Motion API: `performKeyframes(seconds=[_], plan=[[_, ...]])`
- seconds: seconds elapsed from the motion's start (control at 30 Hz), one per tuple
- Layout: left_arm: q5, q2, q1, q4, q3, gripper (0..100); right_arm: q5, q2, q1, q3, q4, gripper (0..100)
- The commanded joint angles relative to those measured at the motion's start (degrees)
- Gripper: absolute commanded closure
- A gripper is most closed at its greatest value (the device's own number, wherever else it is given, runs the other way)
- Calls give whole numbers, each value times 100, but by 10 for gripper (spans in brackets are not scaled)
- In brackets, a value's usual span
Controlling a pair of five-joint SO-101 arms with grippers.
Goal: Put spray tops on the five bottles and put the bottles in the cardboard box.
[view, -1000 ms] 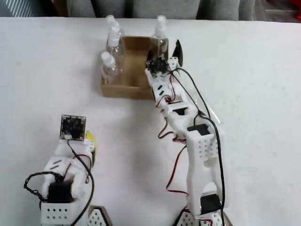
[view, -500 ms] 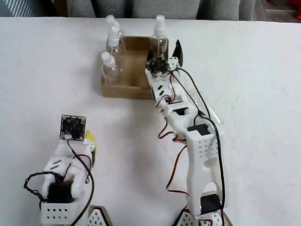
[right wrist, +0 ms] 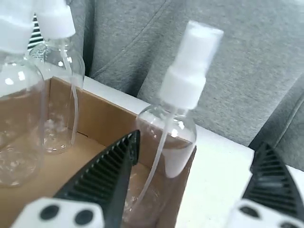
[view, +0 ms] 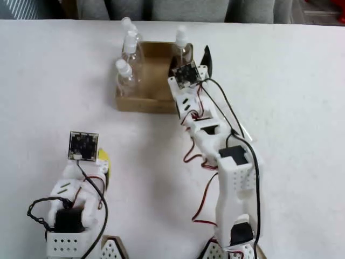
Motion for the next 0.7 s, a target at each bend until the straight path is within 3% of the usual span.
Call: performKeyframes(seconds=[0.0,0.3,0.53,0.67], plan=[[-44,-84,-22,-185,-9,921,-79,-444,4,18,22,674],[-44,-75,-40,-220,-9,921,-114,-1191,13,976,-4,674],[-44,-75,-31,-220,-9,921,-114,-3231,330,3068,57,676],[-44,-75,-22,-211,-9,921,-114,-4470,593,4070,804,676]])
